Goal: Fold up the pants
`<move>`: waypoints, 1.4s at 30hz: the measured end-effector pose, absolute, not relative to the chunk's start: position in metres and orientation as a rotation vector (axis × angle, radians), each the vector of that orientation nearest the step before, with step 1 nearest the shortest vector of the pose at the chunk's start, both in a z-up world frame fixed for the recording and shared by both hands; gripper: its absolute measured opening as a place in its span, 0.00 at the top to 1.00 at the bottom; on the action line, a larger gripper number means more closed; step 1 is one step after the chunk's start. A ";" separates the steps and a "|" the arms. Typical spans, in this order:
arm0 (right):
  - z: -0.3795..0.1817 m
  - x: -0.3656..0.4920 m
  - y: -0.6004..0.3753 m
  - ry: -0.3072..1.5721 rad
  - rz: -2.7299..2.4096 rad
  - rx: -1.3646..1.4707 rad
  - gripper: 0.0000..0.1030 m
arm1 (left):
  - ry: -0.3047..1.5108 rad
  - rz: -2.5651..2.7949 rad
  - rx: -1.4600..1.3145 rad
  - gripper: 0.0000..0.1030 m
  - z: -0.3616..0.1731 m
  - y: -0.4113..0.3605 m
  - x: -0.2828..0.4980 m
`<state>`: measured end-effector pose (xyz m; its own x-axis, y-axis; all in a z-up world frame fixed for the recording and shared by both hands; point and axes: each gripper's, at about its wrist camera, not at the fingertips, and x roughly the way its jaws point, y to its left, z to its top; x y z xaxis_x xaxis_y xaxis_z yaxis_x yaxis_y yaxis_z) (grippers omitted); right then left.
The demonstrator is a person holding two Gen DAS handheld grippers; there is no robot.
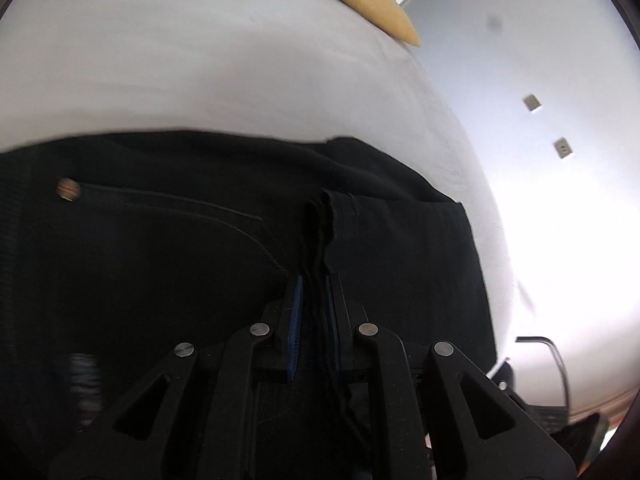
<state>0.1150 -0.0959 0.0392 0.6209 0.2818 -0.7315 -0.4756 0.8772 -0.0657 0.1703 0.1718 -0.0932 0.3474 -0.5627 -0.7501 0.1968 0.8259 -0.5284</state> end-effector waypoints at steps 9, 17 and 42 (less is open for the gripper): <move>0.044 0.165 -0.306 0.937 0.462 0.506 0.90 | 0.992 -0.526 0.080 0.89 -0.069 0.104 0.117; 0.018 0.243 -0.402 0.965 0.552 0.836 0.90 | 1.038 -0.557 -0.014 0.90 -0.103 0.108 0.121; -0.037 0.169 -0.356 1.161 0.580 0.901 1.00 | 1.022 -0.553 -0.049 0.90 -0.090 0.109 0.109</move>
